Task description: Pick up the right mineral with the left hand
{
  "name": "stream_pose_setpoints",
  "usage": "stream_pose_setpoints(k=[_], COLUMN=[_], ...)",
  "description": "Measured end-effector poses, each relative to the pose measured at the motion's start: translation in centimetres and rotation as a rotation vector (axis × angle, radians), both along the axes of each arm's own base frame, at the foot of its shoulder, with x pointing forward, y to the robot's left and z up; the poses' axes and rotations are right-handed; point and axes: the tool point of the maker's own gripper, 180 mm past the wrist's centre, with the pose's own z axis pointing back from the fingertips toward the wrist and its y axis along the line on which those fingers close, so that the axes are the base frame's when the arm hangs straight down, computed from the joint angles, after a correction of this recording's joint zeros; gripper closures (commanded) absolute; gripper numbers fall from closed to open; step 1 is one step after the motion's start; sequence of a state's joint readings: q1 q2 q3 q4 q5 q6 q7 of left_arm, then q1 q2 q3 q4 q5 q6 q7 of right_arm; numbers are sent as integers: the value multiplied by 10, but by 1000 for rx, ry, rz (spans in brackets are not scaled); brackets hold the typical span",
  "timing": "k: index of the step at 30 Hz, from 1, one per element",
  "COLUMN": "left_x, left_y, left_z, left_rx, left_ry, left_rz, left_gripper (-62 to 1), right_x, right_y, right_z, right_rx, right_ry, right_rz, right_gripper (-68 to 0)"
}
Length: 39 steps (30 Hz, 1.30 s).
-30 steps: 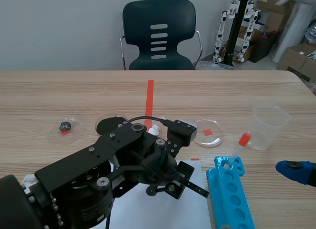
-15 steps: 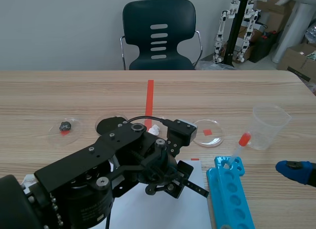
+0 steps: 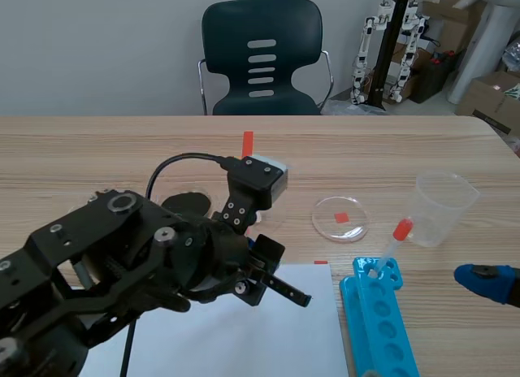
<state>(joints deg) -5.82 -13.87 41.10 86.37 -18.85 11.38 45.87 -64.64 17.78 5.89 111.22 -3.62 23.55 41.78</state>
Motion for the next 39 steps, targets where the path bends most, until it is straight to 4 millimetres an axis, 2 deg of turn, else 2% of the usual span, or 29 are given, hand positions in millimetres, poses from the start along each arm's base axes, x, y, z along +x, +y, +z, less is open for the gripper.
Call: stream_pose_setpoints(k=[6,7,9,12,20,23,28,35,39], left_x=[17,17,13,0,-47,-61,-79,-96,-99], left_y=[55,68,79,89,90,98,98,99,99], left_z=[40,47,60,76,113,119,130,128,127], left_rx=[-46,-42,-59,-88,-228,-215,-242,-206,-190], left_ry=[-181,-214,-284,-351,-481,-502,-546,-575,-584], left_rz=[105,118,95,65,-53,-64,-85,-136,-154], left_gripper=[-41,-41,-41,-41,-41,-41,-41,-40,-41], right_x=[0,0,0,0,0,0,0,0,0], right_y=[0,0,0,0,0,0,0,0,0], right_z=[0,0,0,0,0,0,0,0,0], right_rx=[0,-1,-1,-1,-1,-1,-1,-1,-1], right_ry=[0,0,1,1,1,1,0,0,0], right_rz=[0,0,2,1,1,1,0,0,0], right_gripper=[-638,-638,-638,-638,-638,-638,-638,-638,-638])
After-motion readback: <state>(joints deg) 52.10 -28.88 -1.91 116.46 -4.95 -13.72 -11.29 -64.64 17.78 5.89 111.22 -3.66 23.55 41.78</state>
